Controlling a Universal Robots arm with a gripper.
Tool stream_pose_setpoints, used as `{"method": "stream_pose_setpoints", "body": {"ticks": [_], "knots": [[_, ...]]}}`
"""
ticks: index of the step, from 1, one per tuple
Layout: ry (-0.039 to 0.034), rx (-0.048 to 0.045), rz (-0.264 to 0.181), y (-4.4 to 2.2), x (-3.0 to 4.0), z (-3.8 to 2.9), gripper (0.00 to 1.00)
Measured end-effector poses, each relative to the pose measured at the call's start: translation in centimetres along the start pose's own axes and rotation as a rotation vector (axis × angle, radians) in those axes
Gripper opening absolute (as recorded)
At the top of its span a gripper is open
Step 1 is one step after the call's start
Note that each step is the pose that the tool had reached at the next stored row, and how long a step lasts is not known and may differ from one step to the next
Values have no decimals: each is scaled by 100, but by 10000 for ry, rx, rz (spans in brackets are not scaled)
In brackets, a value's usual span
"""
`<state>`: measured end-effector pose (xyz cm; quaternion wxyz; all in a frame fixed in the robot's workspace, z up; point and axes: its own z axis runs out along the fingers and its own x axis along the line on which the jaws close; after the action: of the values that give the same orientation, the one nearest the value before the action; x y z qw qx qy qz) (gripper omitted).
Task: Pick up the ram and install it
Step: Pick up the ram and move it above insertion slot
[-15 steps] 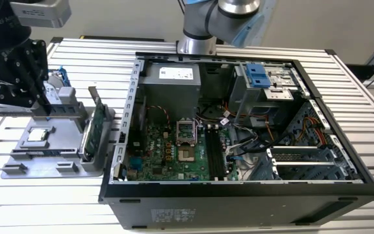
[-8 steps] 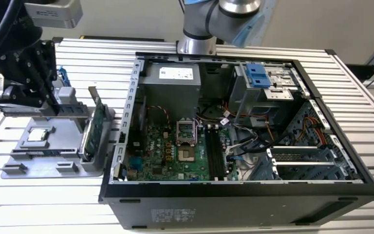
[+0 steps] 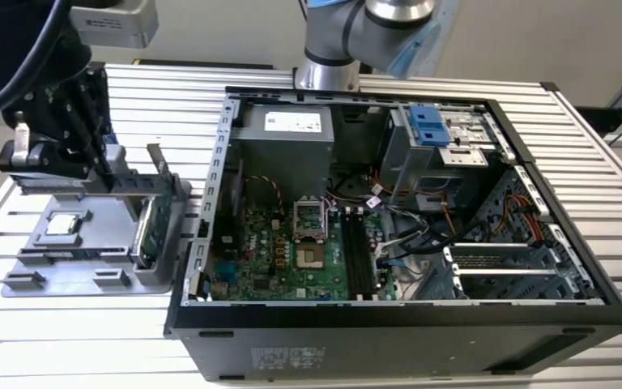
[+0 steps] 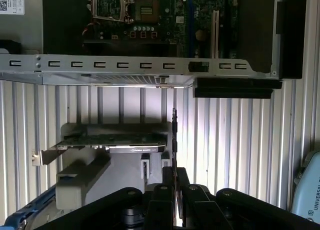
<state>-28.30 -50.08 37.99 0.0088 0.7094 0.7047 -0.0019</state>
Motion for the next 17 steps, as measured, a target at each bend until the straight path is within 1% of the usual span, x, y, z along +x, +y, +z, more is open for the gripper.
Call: {"method": "stream_pose_setpoints", "body": {"ticks": [17], "knots": [[0,11,0,317,2,3,0]]}}
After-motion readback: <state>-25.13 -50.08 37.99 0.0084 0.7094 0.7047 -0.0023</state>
